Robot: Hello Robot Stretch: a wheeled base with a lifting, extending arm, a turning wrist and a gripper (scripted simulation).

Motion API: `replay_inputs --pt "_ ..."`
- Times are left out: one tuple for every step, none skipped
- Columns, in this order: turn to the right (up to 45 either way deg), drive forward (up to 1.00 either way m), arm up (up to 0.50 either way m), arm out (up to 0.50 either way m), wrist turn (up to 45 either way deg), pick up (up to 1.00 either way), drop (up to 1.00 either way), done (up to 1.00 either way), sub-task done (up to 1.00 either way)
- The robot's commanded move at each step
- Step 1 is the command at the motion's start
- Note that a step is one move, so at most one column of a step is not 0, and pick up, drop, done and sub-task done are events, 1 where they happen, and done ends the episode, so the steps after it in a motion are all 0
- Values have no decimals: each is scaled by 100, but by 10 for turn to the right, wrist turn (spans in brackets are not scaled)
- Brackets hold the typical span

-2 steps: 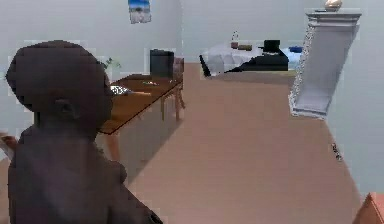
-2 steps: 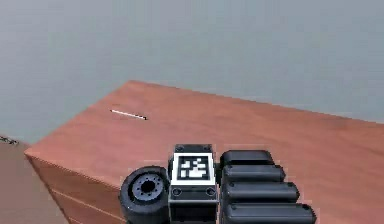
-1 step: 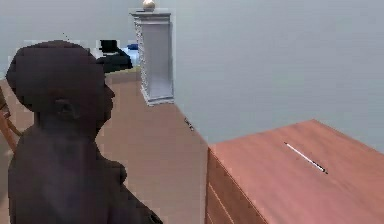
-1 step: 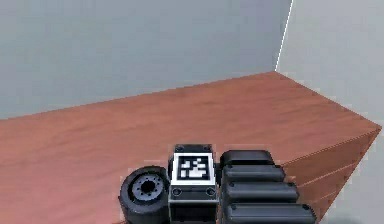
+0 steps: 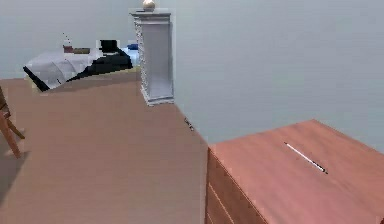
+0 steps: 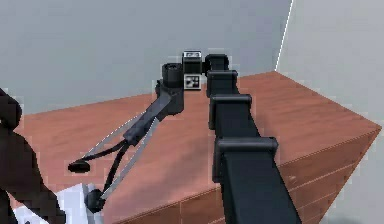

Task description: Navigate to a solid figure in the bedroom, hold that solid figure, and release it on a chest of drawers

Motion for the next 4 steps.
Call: replay_inputs --pt "0 0 0 0 450 0 0 0 0" --pt "0 0 0 0 450 0 0 0 0" --pt "0 0 0 0 360 0 0 0 0" --pt "0 0 -12 0 0 0 0 0 0"
